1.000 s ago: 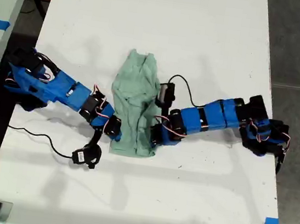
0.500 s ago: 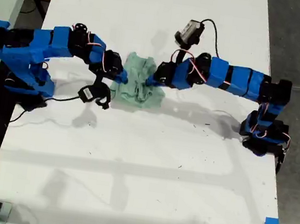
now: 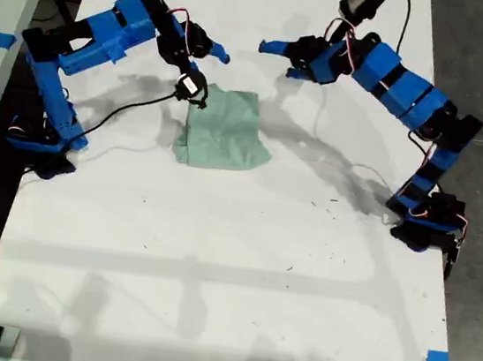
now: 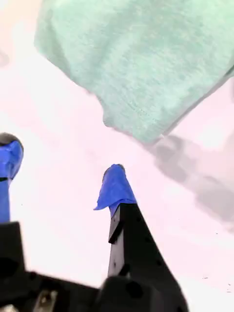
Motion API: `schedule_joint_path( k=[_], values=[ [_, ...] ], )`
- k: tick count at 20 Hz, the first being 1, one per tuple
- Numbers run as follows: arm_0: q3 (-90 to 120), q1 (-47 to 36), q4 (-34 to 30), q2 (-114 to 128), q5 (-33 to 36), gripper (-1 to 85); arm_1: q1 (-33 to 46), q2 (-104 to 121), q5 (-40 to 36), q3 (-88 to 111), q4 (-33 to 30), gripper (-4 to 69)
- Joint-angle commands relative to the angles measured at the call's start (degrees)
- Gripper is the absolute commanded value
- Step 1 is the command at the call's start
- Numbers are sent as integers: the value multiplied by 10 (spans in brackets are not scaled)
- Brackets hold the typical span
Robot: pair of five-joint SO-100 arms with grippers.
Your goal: Fold t shirt
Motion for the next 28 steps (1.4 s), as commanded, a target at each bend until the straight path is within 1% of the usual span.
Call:
schedule_joint_path(
  k=[1,2,3,4,6,8,9,11,12,13,15,16,19,20,21,22,23,24,25,26,27,28],
  values=[
    [-87,-13,48,0,4,282,14,28,-16,-22,64,323],
    [-85,-14,62,21,0,237,12,41,-15,-17,85,178],
    [-80,-14,75,56,-7,114,7,66,-13,-4,104,6],
    [-65,-9,80,109,-12,-1,-6,95,-13,8,123,6],
    [-43,34,83,228,-9,-1,-40,185,-7,46,172,6],
    [6,105,84,352,-24,-1,-81,319,16,117,214,6],
    [48,146,77,414,-42,-1,-114,395,37,165,222,6],
    [170,231,35,538,-81,-1,-195,527,90,265,227,6],
    [256,271,7,604,-103,-1,-242,578,124,316,227,6],
    [356,307,-32,669,-126,-1,-285,620,153,374,213,6],
    [541,364,-118,784,-158,-1,-341,677,192,504,156,6],
    [621,381,-156,828,-160,-1,-359,693,206,570,120,6],
    [841,400,-255,977,-162,-1,-381,769,227,764,9,6],
    [915,403,-273,1056,-162,-1,-375,834,230,840,-16,6],
    [985,410,-268,1145,-170,-1,-369,920,236,918,-24,6],
    [1045,424,-242,1226,-197,-1,-365,1028,240,990,-11,6],
    [1059,434,-235,1206,-207,-1,-359,1145,239,1054,23,6],
    [1084,440,-234,1217,-207,-1,-355,1144,229,1079,29,7],
    [1106,446,-237,1223,-204,-1,-348,1143,194,1121,7,14],
    [1121,438,-235,1223,-196,-1,-336,1143,180,1159,1,15],
    [1121,436,-232,1223,-188,-1,-333,1143,208,1160,40,18],
    [1117,435,-226,1223,-186,-1,-331,1143,210,1157,40,18]
  ],
)
